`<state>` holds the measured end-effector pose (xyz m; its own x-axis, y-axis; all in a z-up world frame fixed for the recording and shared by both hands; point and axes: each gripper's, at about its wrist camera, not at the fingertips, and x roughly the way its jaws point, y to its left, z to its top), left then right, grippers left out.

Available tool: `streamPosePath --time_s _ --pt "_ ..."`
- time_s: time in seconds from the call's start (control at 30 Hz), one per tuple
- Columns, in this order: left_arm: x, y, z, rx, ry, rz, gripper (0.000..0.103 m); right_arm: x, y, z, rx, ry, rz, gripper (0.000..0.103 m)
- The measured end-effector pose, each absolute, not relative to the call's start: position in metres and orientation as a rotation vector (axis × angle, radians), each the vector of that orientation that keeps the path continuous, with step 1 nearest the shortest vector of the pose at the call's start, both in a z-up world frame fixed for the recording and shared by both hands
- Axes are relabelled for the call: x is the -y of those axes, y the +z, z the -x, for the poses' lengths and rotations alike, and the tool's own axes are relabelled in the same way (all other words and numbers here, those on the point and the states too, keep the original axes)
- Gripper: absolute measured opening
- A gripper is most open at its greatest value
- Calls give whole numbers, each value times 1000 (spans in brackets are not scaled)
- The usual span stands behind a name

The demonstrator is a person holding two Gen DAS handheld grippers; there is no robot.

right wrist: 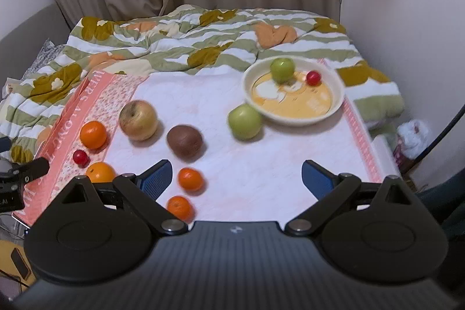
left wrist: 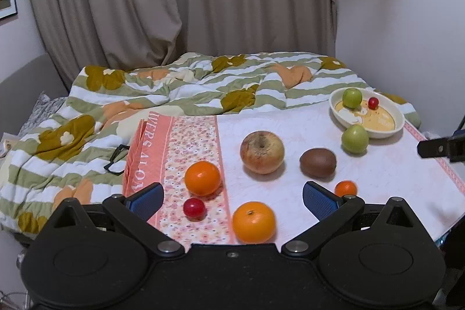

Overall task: Organize fruits
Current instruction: 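Withdraw both tools from the bowl back toward the remaining fruits, then grasp the large orange with the left tool while the right tool grasps a mandarin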

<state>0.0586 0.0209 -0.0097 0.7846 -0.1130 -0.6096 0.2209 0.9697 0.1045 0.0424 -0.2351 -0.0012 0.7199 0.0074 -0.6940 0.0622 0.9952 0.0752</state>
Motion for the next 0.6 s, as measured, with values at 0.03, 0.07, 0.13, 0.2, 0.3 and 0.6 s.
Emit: streamPosePath --time_s 0.03,0.07,0.13,0.2,0.3,0.6 --pt "-25 -13 -60 -644 -190 -177 103 229 -7 -42 -765 -33 -98 103" --pt "-29 -17 -62 -645 -199 -178 103 222 -14 -41 -765 -41 -100 103" --pt "-36 -25 -66 -655 -222 -180 103 213 -26 -39 -762 -56 -111 103" --pt "-41 -33 -69 -664 -247 -181 103 205 -38 -37 -759 -65 -125 103" --pt "-45 -48 -76 -685 -270 -196 103 194 -54 -36 -762 -76 -133 103" --pt "-36 -92 -95 -743 -337 -215 101 173 -96 -42 -790 -65 -90 103"
